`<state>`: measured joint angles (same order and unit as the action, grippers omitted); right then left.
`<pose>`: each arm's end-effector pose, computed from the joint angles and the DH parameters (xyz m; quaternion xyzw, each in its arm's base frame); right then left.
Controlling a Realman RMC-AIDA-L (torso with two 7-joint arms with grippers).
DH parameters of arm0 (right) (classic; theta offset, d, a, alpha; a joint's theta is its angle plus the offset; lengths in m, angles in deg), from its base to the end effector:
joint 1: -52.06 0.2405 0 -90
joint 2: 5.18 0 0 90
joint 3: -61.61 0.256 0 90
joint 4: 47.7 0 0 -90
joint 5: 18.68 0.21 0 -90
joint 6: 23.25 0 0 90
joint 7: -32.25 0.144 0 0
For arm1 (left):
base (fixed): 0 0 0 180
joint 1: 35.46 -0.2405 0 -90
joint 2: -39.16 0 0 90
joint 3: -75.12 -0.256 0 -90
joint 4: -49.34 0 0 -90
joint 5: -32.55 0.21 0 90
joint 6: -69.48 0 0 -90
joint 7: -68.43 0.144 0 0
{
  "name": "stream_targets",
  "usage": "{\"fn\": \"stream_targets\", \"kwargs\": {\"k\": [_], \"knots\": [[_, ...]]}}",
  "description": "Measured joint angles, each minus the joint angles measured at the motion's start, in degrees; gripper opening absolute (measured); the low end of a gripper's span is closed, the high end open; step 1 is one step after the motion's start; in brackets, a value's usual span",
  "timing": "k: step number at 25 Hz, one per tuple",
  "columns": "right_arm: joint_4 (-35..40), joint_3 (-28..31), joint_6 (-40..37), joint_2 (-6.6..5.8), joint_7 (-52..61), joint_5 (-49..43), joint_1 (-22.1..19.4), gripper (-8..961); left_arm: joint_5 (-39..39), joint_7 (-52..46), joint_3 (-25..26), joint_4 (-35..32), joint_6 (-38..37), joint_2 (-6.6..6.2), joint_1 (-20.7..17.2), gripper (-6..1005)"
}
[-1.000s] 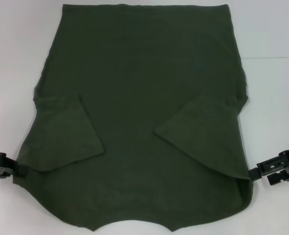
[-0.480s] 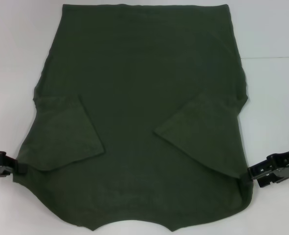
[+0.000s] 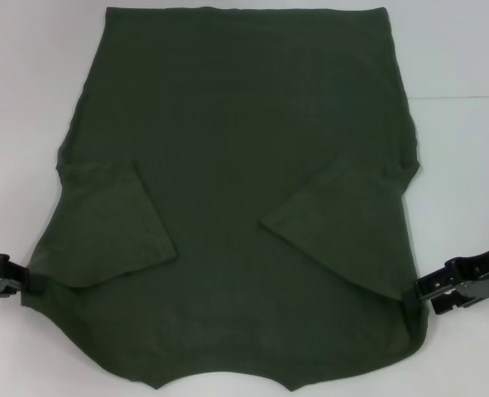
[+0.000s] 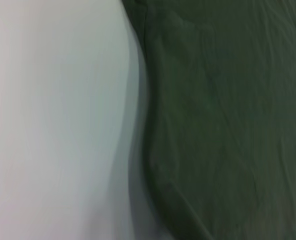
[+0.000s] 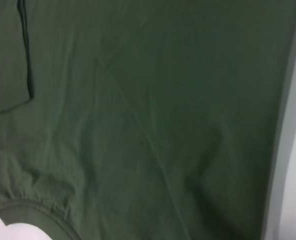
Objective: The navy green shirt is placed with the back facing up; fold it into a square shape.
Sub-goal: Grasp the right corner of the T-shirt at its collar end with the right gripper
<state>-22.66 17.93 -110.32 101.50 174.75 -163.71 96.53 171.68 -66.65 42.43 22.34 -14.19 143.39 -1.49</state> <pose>0.2953 0.3591 0.0314 -0.7587 0.6476 -0.0465 0.0529 -0.3519 0.3361 0.0720 -0.7196 -0.6776 -0.0813 0.1281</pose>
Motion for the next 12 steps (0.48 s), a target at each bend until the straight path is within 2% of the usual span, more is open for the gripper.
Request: {"fn": "stream_targets", "kwargs": {"k": [7,12], "knots": [[0.00,-1.20,1.24,0.66,0.30,-0.17,0.05,711,0.00,0.00,0.09,0.01,-0.07,0.00,0.17,42],[0.15,-1.07,1.30,0.71,0.32,-0.17,0.12,513,0.00,0.00,0.09,0.01,-0.23,0.00,0.31,43]]}}
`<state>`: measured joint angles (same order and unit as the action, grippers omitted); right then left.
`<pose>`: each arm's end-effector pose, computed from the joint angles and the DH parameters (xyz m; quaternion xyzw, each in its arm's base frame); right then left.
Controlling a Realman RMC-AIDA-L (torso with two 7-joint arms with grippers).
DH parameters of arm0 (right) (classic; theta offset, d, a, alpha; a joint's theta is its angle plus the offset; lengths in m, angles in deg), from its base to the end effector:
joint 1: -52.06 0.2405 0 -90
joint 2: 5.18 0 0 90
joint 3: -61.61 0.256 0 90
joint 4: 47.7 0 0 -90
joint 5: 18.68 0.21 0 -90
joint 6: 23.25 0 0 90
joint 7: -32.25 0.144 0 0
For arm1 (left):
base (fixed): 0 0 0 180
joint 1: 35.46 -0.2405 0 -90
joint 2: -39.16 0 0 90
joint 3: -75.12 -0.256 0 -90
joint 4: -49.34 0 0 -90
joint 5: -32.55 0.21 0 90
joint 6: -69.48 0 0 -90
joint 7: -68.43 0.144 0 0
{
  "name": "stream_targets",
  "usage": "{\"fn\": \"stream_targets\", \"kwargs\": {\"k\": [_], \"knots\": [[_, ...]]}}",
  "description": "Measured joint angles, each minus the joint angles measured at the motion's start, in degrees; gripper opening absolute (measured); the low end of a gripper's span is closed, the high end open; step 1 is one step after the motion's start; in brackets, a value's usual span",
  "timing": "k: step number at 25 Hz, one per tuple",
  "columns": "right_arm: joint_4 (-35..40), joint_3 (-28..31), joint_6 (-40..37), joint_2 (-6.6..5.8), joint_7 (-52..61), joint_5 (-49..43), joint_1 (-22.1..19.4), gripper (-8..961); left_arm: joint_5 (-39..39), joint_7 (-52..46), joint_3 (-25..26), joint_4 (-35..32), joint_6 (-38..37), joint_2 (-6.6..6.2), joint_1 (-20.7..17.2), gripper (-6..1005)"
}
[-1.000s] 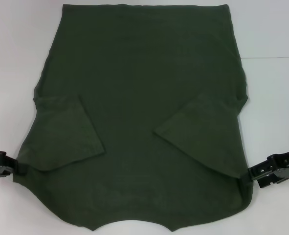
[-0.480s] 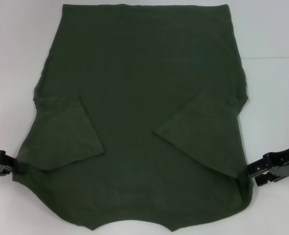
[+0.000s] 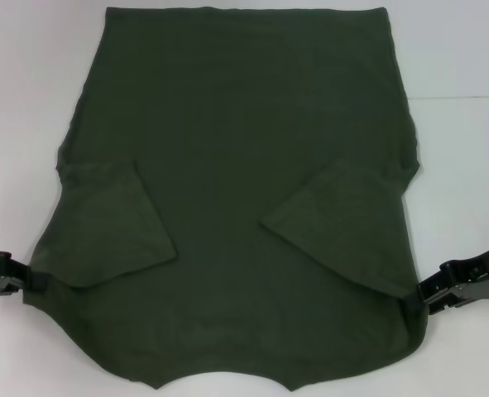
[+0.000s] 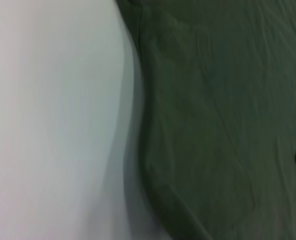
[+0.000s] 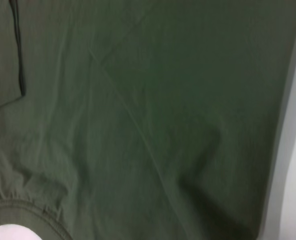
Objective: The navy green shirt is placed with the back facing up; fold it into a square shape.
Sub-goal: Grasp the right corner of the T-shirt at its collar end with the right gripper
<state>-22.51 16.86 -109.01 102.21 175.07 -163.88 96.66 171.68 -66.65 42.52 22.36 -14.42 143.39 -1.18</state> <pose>0.2950 0.3600 0.0256 -0.7604 0.6446 -0.0533 0.0587 -0.3497 0.3376 0.0719 -0.7214 -0.6760 -0.0823 0.1259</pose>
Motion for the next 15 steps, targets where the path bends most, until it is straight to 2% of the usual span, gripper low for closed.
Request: {"fn": "stream_targets", "kwargs": {"k": [1,12,15], "knots": [[0.01,0.00,0.00,0.00,0.00,0.00,0.00,474,0.00,0.00,0.00,0.00,-0.01,0.00,0.02,43],[0.27,-0.59,-0.01,0.00,-0.95,0.02,-0.03,409,0.00,0.00,-0.01,0.00,-0.04,0.00,0.00,43],[0.33,-0.96,0.03,0.05,-2.19,0.04,-0.11,357,0.00,0.00,-0.01,0.00,-0.04,-0.02,-0.01,43]]}}
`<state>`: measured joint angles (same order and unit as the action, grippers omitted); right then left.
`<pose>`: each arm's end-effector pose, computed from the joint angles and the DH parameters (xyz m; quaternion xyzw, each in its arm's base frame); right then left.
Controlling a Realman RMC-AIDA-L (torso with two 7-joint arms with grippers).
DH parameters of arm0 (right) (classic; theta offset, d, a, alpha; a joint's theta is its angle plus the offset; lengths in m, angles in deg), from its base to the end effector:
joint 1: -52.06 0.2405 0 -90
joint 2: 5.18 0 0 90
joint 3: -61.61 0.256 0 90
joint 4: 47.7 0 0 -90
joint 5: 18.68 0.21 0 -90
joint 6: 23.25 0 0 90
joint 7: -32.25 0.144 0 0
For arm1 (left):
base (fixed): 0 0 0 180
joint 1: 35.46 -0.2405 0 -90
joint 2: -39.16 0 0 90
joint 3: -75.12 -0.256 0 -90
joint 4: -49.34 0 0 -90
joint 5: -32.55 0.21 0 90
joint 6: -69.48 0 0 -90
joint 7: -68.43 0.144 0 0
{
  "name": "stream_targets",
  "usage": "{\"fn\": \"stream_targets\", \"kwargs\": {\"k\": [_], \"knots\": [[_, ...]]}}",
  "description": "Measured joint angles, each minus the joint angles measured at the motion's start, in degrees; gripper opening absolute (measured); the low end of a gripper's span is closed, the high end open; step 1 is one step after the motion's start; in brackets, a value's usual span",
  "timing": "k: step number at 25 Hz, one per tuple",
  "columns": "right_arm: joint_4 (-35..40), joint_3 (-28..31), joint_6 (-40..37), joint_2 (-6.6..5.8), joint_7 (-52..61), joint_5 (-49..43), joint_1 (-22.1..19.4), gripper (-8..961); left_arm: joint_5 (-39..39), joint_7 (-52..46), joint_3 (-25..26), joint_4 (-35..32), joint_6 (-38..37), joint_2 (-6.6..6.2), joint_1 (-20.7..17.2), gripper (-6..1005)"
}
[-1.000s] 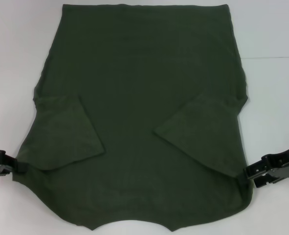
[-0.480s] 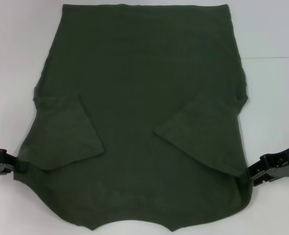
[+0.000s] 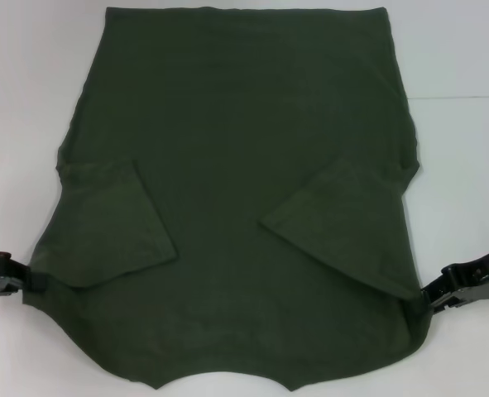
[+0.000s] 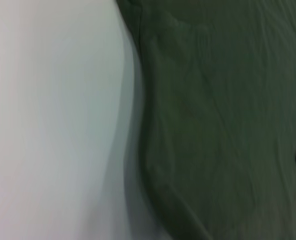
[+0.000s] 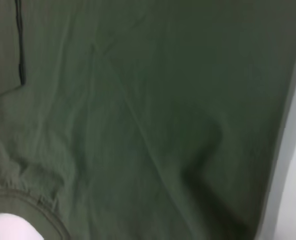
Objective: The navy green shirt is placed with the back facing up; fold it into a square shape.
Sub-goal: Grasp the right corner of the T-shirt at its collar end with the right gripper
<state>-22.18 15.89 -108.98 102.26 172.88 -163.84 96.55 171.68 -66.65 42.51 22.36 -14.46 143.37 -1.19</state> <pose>0.2956 0.3594 0.0253 -0.7747 0.6266 -0.0613 0.0588 -0.3498 0.3375 0.0720 -0.7214 -0.6760 -0.0822 0.1257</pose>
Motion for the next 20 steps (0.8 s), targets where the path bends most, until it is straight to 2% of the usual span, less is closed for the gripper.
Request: {"fn": "stream_targets", "kwargs": {"k": [5,10,20], "knots": [[0.25,-0.05,0.35,0.03,-0.44,0.07,-0.13,269,0.00,0.00,0.00,0.00,0.00,-0.03,0.00,43],[0.27,0.13,0.40,0.12,-1.22,0.27,-0.13,58,0.00,0.00,0.00,0.00,-0.06,-0.05,0.00,43],[0.27,0.34,0.55,0.13,-1.89,0.49,-0.09,59,0.00,0.00,0.01,0.00,-0.08,-0.16,0.00,43]]}}
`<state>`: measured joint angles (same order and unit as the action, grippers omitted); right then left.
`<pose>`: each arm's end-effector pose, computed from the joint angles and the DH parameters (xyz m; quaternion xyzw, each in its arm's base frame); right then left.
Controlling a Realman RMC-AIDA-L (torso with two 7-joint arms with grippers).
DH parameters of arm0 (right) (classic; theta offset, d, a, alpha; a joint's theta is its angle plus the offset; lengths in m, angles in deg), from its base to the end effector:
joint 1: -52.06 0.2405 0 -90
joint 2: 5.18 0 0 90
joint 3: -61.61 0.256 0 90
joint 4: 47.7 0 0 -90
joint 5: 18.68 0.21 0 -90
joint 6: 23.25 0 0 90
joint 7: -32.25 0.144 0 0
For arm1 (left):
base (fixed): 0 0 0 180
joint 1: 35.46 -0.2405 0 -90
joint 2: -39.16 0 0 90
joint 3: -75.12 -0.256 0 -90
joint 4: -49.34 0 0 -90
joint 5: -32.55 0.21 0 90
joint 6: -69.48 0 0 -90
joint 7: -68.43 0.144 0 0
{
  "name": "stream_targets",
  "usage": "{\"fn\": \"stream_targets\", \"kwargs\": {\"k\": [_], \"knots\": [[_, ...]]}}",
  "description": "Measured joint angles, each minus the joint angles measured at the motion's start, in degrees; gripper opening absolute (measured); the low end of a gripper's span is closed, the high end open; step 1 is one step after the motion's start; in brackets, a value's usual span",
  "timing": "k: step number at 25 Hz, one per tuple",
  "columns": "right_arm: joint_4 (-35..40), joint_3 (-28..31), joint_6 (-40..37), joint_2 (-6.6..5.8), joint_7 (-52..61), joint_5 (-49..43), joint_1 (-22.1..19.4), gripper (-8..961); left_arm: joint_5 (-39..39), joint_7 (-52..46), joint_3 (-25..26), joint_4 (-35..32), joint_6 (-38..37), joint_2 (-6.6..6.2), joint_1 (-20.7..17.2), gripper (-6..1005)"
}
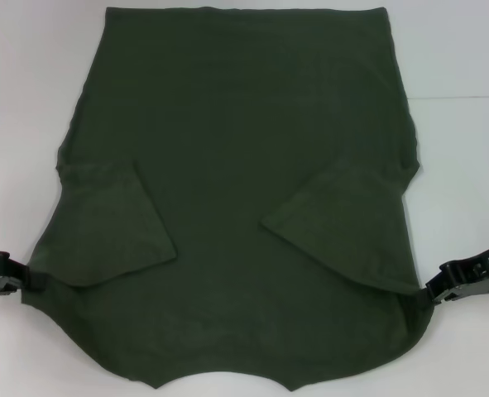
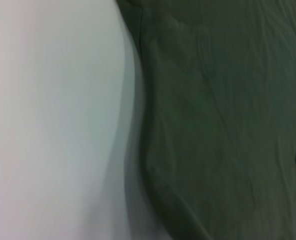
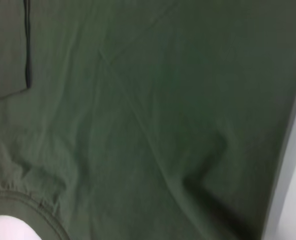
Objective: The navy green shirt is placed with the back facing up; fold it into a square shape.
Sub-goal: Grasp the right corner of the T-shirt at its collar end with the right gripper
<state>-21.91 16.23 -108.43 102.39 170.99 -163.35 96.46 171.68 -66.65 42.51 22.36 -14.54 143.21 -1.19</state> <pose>0.2948 0.3615 0.0253 -0.7850 0.6139 -0.0540 0.0627 -0.3500 0.3377 0.0733 -0.7215 -0.6758 -0.0819 0.1264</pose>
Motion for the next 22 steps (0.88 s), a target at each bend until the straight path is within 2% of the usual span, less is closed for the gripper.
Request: {"fn": "stream_targets", "kwargs": {"k": [4,11,14,19,22], "knots": [[-0.01,-0.04,-0.50,-0.06,0.34,-0.21,0.14,58,0.00,0.00,0.00,0.00,-0.08,0.00,0.00,42],[1.81,1.04,-3.46,-0.95,1.49,0.12,0.09,74,0.00,0.00,0.00,0.00,-0.09,0.00,0.01,42],[3.19,1.37,-3.72,-1.27,2.62,-0.03,-0.38,277,0.00,0.02,0.00,0.00,-0.09,0.00,0.00,42],[3.36,1.68,-2.82,-1.49,3.05,-0.18,-0.79,471,0.00,0.08,0.00,0.00,-0.09,0.00,0.02,42],[3.13,1.67,-2.11,-1.17,3.03,-0.20,-0.78,602,-0.02,0.09,0.00,0.00,-0.09,0.00,0.08,42]]}}
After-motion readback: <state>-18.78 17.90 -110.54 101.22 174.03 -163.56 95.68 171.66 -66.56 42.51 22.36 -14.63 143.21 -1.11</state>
